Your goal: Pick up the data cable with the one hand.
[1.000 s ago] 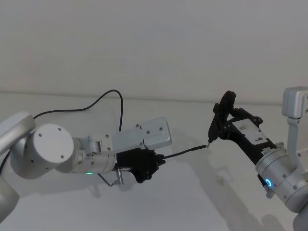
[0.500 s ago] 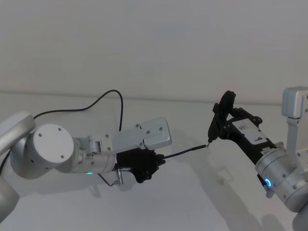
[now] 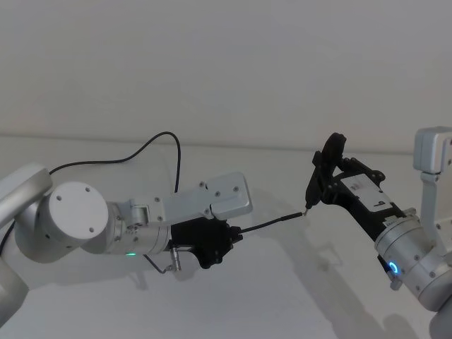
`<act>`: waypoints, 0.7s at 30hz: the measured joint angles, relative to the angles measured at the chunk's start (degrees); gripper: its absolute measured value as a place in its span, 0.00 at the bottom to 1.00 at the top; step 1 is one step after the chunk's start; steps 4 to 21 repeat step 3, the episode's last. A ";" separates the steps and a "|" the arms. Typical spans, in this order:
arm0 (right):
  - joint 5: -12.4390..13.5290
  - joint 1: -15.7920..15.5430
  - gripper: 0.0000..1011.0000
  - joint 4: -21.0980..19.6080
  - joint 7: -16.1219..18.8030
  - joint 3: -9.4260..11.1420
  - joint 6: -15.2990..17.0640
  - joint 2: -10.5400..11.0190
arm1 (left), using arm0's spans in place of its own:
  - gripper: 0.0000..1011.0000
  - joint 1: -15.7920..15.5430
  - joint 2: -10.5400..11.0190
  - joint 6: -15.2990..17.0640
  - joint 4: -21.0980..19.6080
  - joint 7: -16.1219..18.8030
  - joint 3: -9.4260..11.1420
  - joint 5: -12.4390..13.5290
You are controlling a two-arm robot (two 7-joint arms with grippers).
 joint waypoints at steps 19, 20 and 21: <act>0.00 0.00 0.27 0.00 0.00 0.00 0.00 0.00 | 0.05 0.00 0.00 0.00 0.00 0.00 0.00 0.00; 0.00 0.00 0.27 0.00 0.00 0.00 0.00 0.00 | 0.05 0.00 0.00 0.00 0.00 0.00 0.00 0.00; 0.00 0.00 0.27 0.00 0.00 0.00 0.00 0.00 | 0.05 0.00 0.00 0.00 0.00 0.00 0.00 0.00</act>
